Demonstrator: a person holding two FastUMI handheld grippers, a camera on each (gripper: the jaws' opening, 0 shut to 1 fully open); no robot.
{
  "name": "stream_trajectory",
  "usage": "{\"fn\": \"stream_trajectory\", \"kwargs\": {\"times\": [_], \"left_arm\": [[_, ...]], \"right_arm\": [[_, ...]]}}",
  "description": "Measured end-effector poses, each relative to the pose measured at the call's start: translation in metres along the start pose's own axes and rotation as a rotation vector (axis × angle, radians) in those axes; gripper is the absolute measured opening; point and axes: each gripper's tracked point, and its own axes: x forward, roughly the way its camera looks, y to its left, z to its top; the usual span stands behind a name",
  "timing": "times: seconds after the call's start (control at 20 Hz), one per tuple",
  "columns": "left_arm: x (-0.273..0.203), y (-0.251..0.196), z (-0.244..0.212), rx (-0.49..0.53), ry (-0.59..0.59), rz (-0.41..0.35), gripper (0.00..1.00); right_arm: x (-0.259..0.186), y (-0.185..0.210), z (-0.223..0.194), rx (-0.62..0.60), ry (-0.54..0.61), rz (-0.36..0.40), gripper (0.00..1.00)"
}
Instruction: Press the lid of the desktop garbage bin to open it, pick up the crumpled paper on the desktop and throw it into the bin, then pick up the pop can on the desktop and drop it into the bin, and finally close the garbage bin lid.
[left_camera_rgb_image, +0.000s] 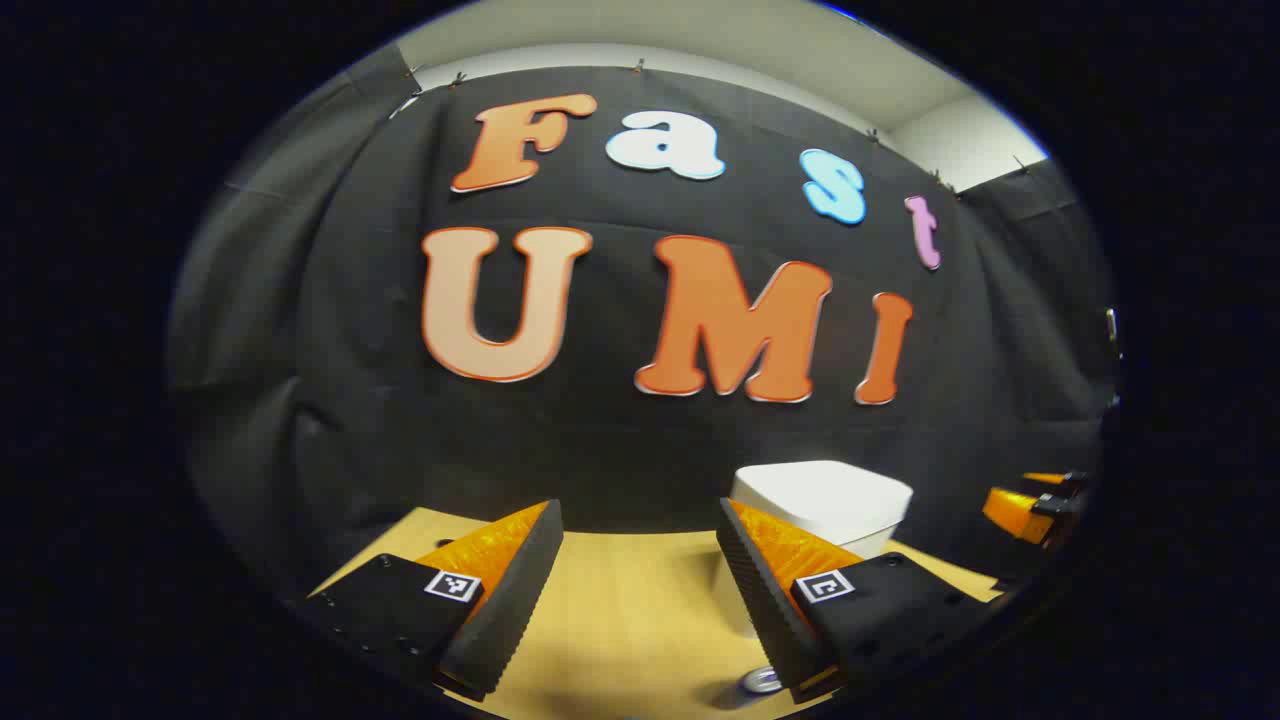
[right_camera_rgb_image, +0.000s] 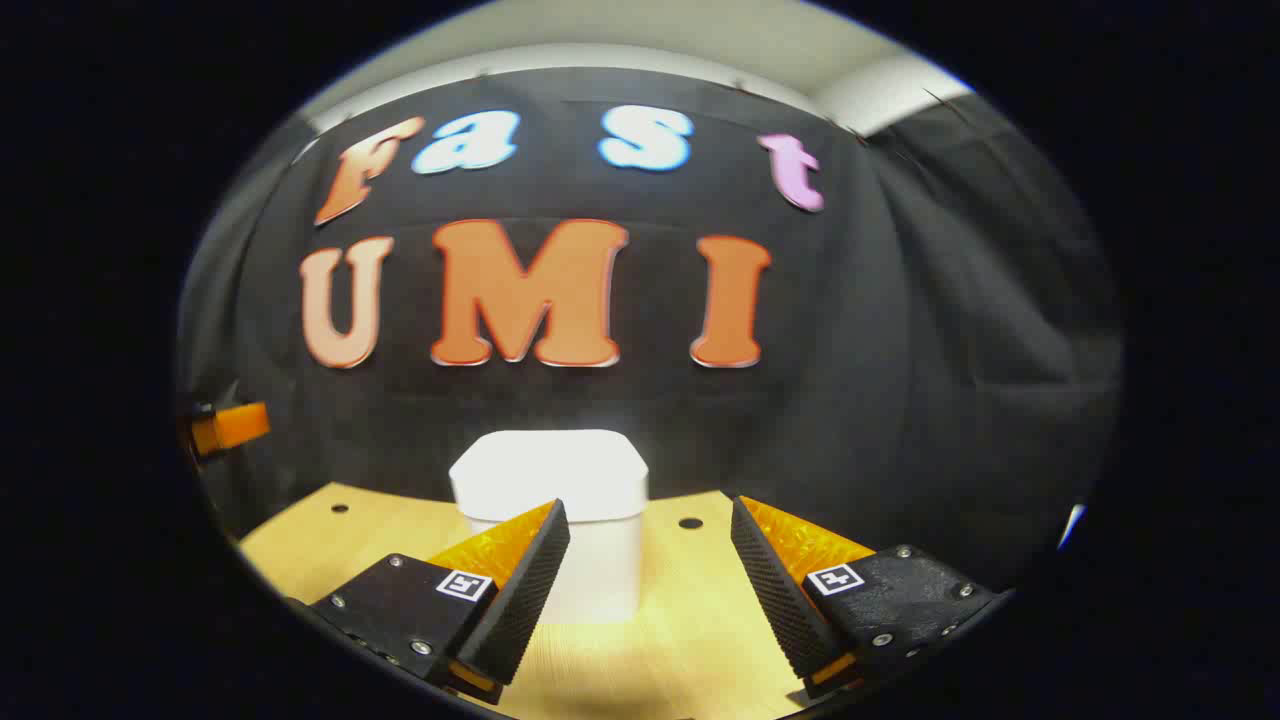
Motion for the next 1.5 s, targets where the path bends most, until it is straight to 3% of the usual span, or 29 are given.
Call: {"fn": "stream_trajectory", "kwargs": {"times": [0.1, 0.2, 0.3, 0.9, 1.5], "left_arm": [[0.001, 0.044, -0.008, 0.001, 0.022, 0.104, 0.99], [-0.002, 0.063, 0.000, 0.007, -0.001, 0.136, 0.98], [-0.008, 0.075, -0.003, 0.018, -0.007, 0.165, 0.98], [0.006, 0.052, 0.019, 0.049, -0.032, 0.080, 0.98], [-0.007, 0.071, 0.019, 0.064, -0.023, 0.113, 0.99]], "right_arm": [[0.005, 0.040, 0.003, 0.053, 0.025, 0.060, 0.98], [0.010, 0.065, -0.005, 0.139, 0.054, 0.127, 0.99], [0.014, 0.069, -0.020, 0.147, 0.130, 0.117, 0.98], [0.013, 0.062, -0.011, 0.118, 0.132, 0.095, 0.98], [0.012, 0.065, -0.020, 0.040, 0.187, 0.100, 0.98]]}}
